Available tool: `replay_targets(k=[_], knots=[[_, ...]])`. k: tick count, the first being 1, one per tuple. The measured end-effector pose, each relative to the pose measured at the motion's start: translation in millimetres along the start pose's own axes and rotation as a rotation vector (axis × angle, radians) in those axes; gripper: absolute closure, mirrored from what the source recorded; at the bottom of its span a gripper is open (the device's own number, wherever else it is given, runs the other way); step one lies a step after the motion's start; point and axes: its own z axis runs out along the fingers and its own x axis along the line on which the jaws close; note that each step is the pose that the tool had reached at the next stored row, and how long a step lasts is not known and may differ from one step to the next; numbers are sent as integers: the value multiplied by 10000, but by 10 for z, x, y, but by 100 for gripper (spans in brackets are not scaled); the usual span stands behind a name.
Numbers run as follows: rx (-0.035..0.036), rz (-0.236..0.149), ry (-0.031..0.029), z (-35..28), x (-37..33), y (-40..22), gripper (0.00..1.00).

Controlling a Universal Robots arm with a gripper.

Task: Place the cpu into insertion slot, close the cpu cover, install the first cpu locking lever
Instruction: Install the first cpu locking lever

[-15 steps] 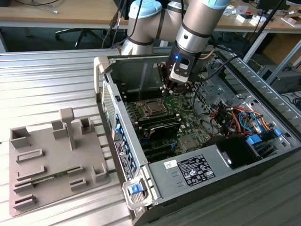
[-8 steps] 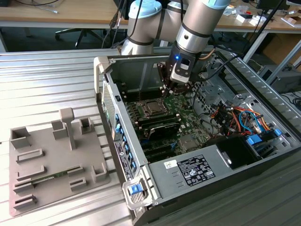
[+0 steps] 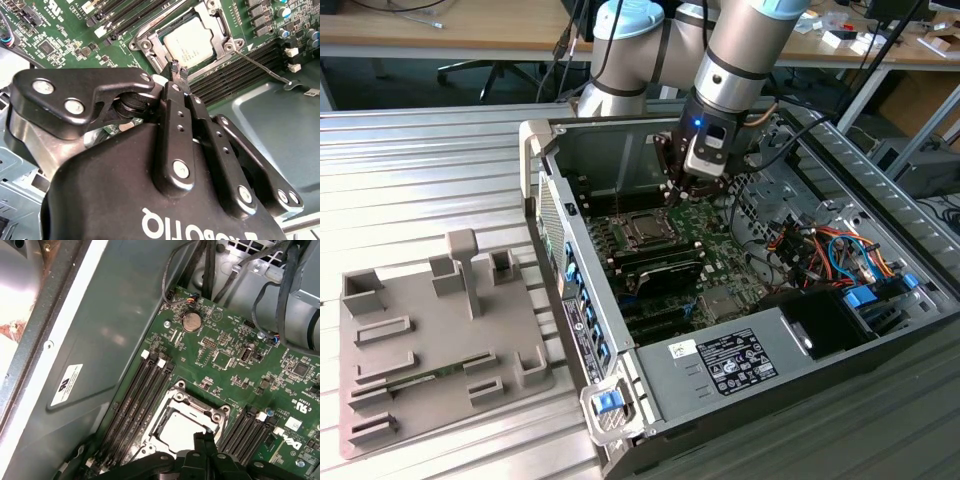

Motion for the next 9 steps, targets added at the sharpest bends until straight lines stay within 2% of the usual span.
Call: replay_targets(k=[9], knots=[[18,-515,-24,0,0,0,89]])
